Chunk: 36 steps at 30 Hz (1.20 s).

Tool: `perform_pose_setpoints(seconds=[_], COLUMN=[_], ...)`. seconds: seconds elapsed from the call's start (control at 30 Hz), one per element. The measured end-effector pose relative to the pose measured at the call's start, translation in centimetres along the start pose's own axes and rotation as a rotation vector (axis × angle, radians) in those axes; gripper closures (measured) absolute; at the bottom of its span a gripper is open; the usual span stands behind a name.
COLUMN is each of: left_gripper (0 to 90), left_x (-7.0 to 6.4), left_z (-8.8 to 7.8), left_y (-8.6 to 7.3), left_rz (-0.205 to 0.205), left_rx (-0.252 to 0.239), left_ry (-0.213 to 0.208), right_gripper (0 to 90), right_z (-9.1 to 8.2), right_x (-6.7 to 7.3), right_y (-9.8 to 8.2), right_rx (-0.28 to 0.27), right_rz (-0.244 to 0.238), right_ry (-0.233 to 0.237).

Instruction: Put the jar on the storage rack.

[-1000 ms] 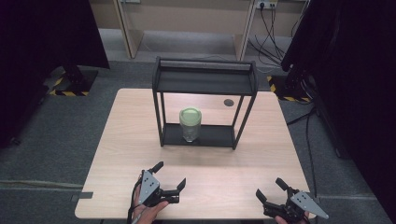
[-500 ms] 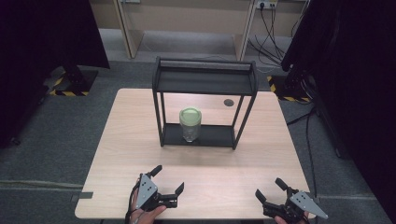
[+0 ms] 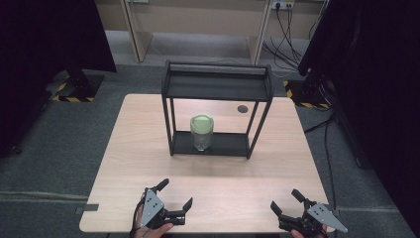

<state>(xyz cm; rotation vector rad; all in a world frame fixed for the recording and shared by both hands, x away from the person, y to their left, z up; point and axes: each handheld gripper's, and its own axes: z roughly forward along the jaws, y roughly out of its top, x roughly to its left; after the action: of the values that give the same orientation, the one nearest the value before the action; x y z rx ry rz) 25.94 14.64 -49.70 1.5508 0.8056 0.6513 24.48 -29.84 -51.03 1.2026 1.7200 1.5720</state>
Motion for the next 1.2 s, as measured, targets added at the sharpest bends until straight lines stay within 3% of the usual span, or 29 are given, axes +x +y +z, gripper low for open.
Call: perform_pose_setpoints(seconds=[1.2], left_gripper=[0.0], left_x=[-0.8], left_z=[-2.2], left_y=[-1.0], left_rz=[-0.028], left_rx=[0.002], left_ry=[-0.013], right_gripper=[3.4], right_z=[0.0], right_x=[0.0], right_y=[0.0], right_rx=[0.000], right_rz=[0.006], right_ry=[-0.002])
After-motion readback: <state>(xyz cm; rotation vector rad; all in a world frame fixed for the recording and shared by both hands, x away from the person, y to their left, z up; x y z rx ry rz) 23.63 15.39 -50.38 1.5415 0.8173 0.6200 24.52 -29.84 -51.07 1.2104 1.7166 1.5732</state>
